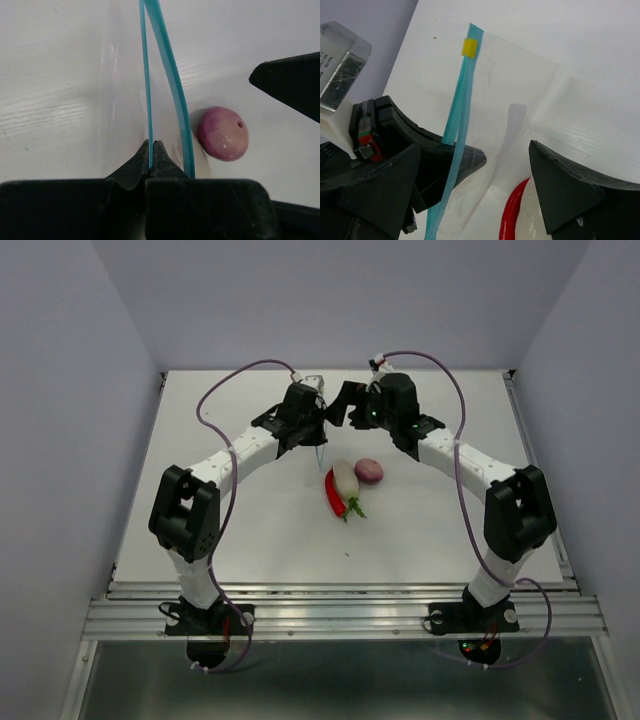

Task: Place the food in the zip-top bag and seal the zipper
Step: Open the zip-top bag

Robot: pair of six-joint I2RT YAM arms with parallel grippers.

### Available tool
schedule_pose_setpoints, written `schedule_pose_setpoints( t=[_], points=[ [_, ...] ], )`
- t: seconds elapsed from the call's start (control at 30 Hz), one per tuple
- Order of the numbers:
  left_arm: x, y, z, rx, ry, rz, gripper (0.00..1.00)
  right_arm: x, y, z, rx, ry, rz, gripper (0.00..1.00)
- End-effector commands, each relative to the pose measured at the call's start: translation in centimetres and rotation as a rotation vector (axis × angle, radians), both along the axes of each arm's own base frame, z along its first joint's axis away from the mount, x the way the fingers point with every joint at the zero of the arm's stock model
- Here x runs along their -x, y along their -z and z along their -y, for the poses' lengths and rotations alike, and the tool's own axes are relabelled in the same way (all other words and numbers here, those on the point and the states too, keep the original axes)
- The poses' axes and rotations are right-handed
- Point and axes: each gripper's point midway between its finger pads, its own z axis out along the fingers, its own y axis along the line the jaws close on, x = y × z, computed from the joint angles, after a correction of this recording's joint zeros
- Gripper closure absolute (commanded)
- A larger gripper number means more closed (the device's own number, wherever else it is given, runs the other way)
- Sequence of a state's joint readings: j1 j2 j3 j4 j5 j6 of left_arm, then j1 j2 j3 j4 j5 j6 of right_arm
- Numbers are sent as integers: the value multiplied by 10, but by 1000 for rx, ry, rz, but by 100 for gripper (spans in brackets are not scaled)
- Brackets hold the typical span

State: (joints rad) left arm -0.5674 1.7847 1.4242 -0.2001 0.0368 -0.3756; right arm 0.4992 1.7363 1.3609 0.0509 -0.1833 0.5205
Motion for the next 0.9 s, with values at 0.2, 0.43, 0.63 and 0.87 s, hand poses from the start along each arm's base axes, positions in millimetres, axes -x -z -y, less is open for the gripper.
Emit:
schedule_pose_setpoints(
  t=[0.2, 0.43, 0.63, 0.87],
  points=[
    [-4, -46, -1, 37, -12, 97, 100, -17, 29, 10, 161, 153, -28, 23],
    [-7, -56, -7, 21, -39, 125, 100, -22, 49, 5, 190, 141, -64, 48],
    [-16, -70, -15, -15, -80, 157, 100, -36, 58, -8, 197, 112, -85, 76],
    [-39, -115, -90, -237, -381, 225, 100, -50, 77, 36, 400, 293, -85, 99]
  ],
)
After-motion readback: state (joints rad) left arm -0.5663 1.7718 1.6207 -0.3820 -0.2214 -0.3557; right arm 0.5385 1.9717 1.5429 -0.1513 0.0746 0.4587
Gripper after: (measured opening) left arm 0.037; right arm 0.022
